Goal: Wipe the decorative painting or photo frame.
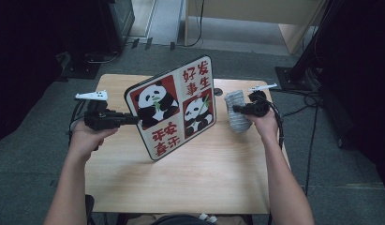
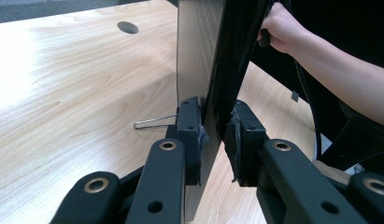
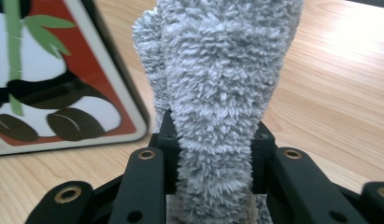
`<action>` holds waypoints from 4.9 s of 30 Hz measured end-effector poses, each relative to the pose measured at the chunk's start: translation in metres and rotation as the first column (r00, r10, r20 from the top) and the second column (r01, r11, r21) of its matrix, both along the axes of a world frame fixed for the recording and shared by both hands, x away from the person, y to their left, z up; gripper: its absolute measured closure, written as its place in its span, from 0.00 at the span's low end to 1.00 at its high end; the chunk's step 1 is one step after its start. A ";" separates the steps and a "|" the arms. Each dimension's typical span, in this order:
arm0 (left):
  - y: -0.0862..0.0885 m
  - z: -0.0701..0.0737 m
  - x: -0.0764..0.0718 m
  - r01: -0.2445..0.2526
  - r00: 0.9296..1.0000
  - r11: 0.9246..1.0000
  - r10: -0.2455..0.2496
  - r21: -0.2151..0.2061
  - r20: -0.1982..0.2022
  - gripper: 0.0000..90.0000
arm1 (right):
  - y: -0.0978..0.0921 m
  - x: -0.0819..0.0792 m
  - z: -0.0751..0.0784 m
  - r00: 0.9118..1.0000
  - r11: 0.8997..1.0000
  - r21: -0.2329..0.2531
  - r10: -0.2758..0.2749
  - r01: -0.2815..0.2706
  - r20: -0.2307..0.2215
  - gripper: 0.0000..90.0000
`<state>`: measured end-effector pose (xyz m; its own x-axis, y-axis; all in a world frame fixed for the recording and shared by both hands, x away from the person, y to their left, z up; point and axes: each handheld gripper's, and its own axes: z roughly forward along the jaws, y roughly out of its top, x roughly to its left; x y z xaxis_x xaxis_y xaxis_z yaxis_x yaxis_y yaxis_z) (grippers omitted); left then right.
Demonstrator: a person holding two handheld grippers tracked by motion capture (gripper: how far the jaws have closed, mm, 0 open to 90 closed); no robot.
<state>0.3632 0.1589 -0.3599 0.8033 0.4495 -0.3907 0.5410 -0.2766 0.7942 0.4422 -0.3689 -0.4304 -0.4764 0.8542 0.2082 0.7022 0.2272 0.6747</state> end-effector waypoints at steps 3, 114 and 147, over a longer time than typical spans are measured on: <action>0.000 0.000 0.000 0.002 1.000 1.000 -0.002 0.003 -0.004 0.85 | -0.010 -0.001 0.000 1.000 1.000 0.011 -0.026 0.026 -0.005 0.75; 0.005 -0.011 0.006 -0.191 0.981 0.979 0.188 0.065 0.049 0.47 | 0.024 -0.077 0.002 0.998 0.999 -0.032 0.032 -0.030 0.058 0.39; 0.014 -0.024 0.017 -0.267 0.964 0.961 0.266 0.070 0.018 0.46 | 0.030 -0.073 -0.003 0.996 0.997 -0.029 0.072 -0.071 0.044 0.39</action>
